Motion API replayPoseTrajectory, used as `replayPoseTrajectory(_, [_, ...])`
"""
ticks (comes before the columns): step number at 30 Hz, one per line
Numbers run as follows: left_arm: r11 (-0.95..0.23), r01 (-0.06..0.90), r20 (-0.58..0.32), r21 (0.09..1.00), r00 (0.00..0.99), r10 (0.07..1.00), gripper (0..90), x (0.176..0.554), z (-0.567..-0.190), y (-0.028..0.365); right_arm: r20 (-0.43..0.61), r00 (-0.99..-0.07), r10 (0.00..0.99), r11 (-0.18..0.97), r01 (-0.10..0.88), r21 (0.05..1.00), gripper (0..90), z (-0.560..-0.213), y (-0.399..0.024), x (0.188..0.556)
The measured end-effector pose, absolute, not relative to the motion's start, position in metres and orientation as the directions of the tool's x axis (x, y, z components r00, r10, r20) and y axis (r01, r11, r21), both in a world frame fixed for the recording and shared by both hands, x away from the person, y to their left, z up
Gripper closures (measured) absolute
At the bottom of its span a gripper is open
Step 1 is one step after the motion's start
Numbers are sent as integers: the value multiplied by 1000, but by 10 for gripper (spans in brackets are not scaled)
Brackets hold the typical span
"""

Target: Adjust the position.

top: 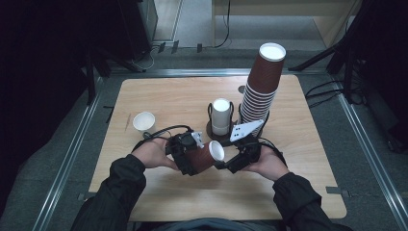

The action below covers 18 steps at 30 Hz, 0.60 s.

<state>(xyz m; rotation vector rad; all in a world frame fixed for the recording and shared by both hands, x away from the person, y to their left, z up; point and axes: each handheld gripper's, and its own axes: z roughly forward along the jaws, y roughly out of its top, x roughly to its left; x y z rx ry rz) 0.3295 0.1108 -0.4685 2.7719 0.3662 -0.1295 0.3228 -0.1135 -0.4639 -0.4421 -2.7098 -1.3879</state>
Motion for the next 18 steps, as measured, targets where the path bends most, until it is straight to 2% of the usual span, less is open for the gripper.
replayPoseTrajectory(10, [-918, 255, -143, 303, 965, 221, 101, 328, -474, 103, 194, -963, 187, 580, 268, 770, 165, -465, -101, 320])
replayPoseTrajectory(18, [-916, 250, -150, 315, 966, 212, 96, 327, -474, 102, 188, -966, 177, 590, 257, 766, 228, -465, -100, 321])
